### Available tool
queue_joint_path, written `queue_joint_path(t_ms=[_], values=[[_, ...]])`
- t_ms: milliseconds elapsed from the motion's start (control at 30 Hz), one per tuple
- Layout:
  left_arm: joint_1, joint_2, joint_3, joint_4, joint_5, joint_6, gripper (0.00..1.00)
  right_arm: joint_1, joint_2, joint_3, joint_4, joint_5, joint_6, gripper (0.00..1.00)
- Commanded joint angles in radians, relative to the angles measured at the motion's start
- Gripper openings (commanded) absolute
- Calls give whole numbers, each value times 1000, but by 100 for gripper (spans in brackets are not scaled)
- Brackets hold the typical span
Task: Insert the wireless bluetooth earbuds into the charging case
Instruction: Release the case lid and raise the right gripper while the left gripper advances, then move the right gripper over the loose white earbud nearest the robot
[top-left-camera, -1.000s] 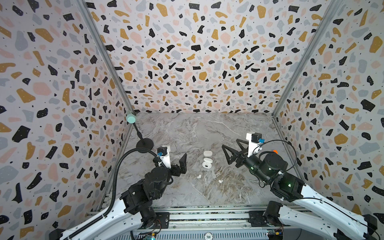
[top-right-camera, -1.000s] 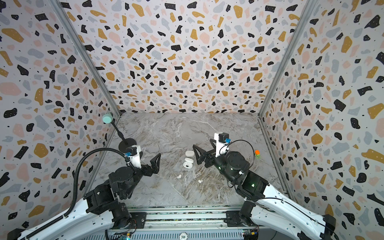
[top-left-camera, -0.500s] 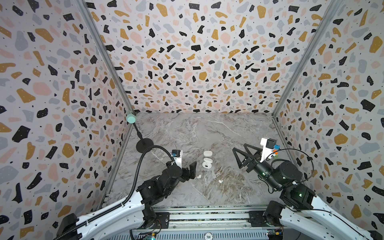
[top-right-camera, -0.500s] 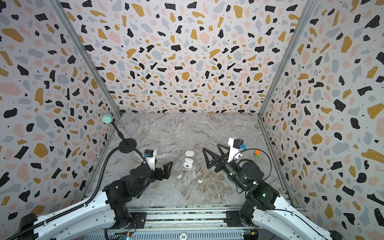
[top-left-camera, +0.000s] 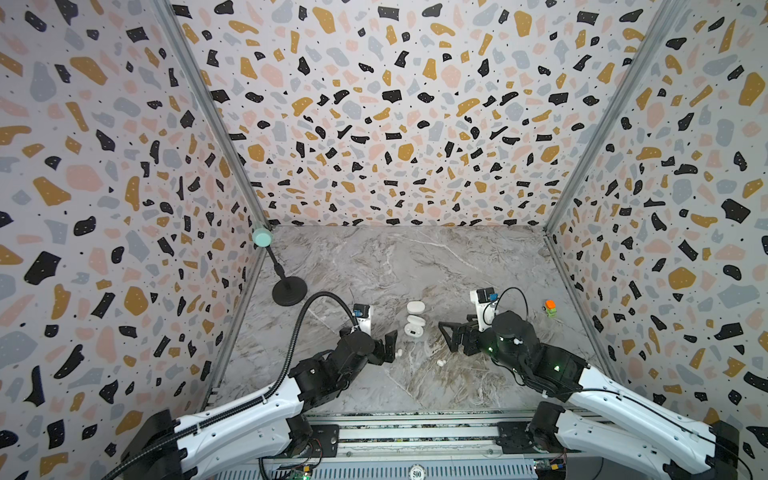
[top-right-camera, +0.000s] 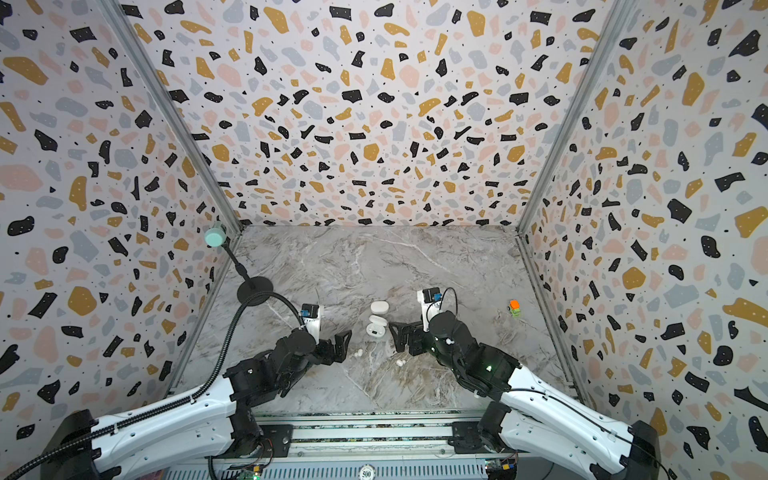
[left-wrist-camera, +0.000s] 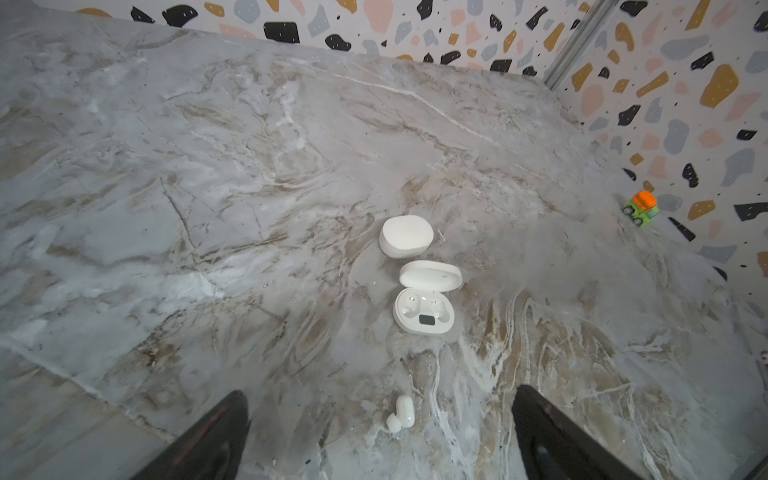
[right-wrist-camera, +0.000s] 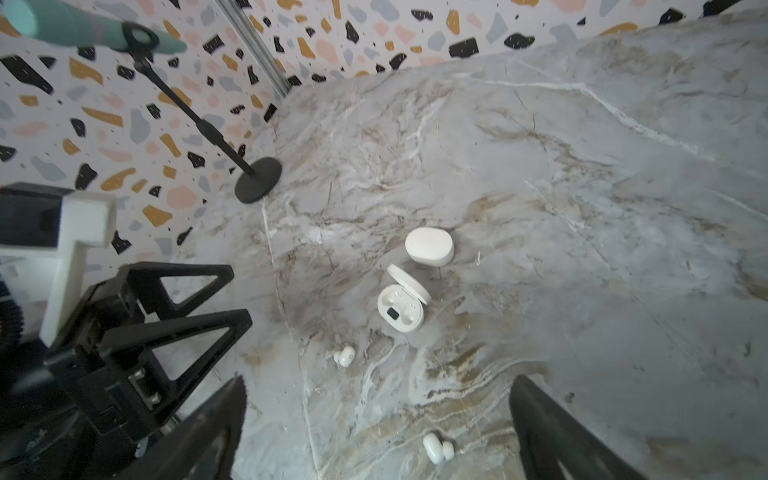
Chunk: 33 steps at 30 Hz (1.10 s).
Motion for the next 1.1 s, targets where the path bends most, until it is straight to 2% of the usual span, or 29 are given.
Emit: queue_joint_path(t_ms=[0,300,433,667,900,1000,1067], values=[[4,24,-13,51,6,-2,100,32,29,0,-79,27,15,99],[-1,49,-54,77,-12,1,100,125,164,-6,-161,48,35,99],[-16,59,-69,84,-16,18,100,143,219,-16,-159,11,27,84],[-93,101,-69,90,-54,55,100,152,276,-40,-155,-8,40,79],[-143,105,-76,112,-21,88,100,151,346,-26,-157,-18,17,75],[-177,123,-73,100,-44,91,100,150,389,-15,-161,-25,-2,69],[-195,134,-75,96,-51,91,100,151,413,-7,-162,-29,-6,68]])
